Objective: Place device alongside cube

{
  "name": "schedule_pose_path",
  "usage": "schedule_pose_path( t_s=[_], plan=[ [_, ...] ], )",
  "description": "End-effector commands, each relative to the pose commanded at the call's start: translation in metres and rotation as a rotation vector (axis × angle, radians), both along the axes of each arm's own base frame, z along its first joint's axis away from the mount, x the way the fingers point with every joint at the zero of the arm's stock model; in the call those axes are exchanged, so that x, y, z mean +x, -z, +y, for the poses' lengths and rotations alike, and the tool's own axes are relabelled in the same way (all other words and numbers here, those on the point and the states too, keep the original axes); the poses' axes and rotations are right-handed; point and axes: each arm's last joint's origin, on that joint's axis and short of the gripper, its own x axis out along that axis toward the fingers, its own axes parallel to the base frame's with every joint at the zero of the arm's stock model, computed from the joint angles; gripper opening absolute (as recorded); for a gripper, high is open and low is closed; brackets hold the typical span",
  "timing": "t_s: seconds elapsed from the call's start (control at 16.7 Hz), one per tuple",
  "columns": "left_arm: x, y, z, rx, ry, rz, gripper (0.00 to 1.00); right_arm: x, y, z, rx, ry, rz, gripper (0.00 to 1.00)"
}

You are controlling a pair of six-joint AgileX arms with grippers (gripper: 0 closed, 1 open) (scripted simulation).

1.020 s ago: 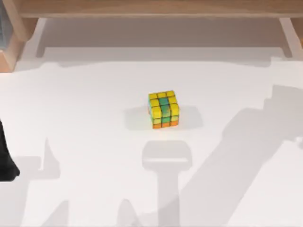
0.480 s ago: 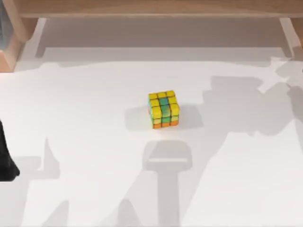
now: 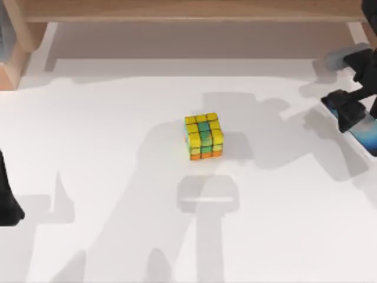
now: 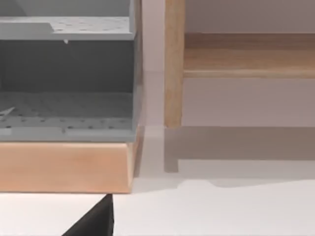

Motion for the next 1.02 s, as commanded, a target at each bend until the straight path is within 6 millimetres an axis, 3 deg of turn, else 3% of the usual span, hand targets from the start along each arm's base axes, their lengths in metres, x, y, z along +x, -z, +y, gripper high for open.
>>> schedule_pose_path(
  t_s=[0.42, 0.72, 1.02],
  plan=[
    [0.000, 0.000, 0.000, 0.000, 0.000, 0.000, 1.00, -0.007, 0.007, 0.068, -0.045, 0.225, 0.099, 0.00],
    [0.000, 0.000, 0.000, 0.000, 0.000, 0.000, 1.00, -0.010, -0.008, 0.102, -0.068, 0.367, 0.054, 0.00],
    [0.000, 0.000, 0.000, 0.000, 0.000, 0.000, 1.00, -0.012, -0.027, 0.122, -0.063, 0.454, -0.015, 0.00]
  ],
)
